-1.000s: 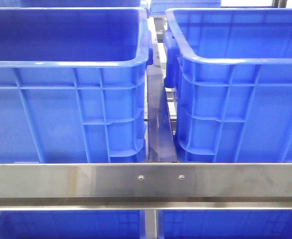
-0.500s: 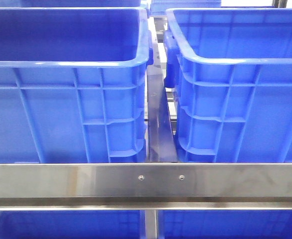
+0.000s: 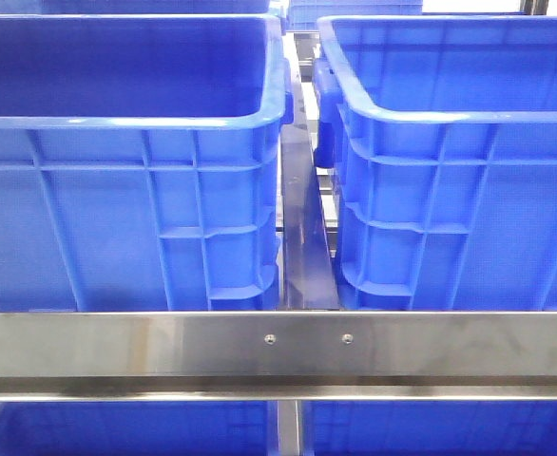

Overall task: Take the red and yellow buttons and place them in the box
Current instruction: 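Open the left gripper and return it over the button crate, then lower the red button into the empty crate and open the right gripper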

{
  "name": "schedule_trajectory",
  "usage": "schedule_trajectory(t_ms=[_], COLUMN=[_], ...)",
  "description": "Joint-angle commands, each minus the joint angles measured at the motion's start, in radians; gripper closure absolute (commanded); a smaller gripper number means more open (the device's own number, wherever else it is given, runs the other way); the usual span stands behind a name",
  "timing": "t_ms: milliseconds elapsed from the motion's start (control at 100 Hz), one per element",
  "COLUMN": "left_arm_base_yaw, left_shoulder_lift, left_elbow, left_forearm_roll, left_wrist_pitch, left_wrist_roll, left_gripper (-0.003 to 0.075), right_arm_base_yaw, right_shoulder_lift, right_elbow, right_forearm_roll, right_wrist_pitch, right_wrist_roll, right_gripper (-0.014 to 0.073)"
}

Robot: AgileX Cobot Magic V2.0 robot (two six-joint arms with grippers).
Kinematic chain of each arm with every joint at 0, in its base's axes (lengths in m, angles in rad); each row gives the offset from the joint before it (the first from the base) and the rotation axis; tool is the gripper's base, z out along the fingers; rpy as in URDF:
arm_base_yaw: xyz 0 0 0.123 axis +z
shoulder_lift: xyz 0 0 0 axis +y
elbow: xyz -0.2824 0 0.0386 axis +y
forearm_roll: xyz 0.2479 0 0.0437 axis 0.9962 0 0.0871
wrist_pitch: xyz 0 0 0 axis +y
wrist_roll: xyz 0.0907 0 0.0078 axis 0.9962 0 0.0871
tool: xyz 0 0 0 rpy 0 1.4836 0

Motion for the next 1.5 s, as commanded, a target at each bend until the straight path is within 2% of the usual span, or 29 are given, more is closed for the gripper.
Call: schedule_trajectory(t_ms=[0,90,150,250,440,730,1050,1490], left_arm_base_yaw=[0.015,0.015,0.015,0.015,0.015,0.015,0.015,0.015], left_shoulder_lift=[-0.039,-0.065,-0.070,-0.070,-0.070,-0.070,-0.070,-0.070], left_elbow=[-0.002,0.007,0.007,0.007,0.007,0.007,0.007,0.007], left_forearm_roll=[0.001,0.010,0.021,0.023,0.019,0.017,0.017,0.017], left_wrist_pitch=[-0.079,-0.080,-0.080,-0.080,-0.080,-0.080,-0.080,-0.080], left_wrist_roll=[-0.010,-0.010,-0.010,-0.010,-0.010,-0.010,-0.010,-0.010], left_gripper=[0.0279,0.0450,0.0575,0.0738,0.0739,0.0739,0.0739,0.0739], right_arm_base_yaw=[-0.008,-0.008,-0.008,-0.008,-0.005,-0.002,0.004,0.048], right_shoulder_lift=[-0.015,-0.013,-0.010,0.003,0.082,0.348,0.554,0.700], right_elbow=[-0.031,-0.041,-0.060,-0.096,-0.151,-0.278,-0.399,-0.483], right_forearm_roll=[0.066,0.065,0.065,0.065,0.065,0.065,0.065,0.065], right_wrist_pitch=[-0.065,-0.184,-0.260,-0.374,-0.556,-0.584,-0.593,-0.664], right_wrist_roll=[-0.045,-0.111,-0.189,-0.334,-0.552,-0.734,-0.752,-0.805], right_gripper=[0.0450,0.0450,0.0450,0.0450,0.0450,0.0450,0.0450,0.0450])
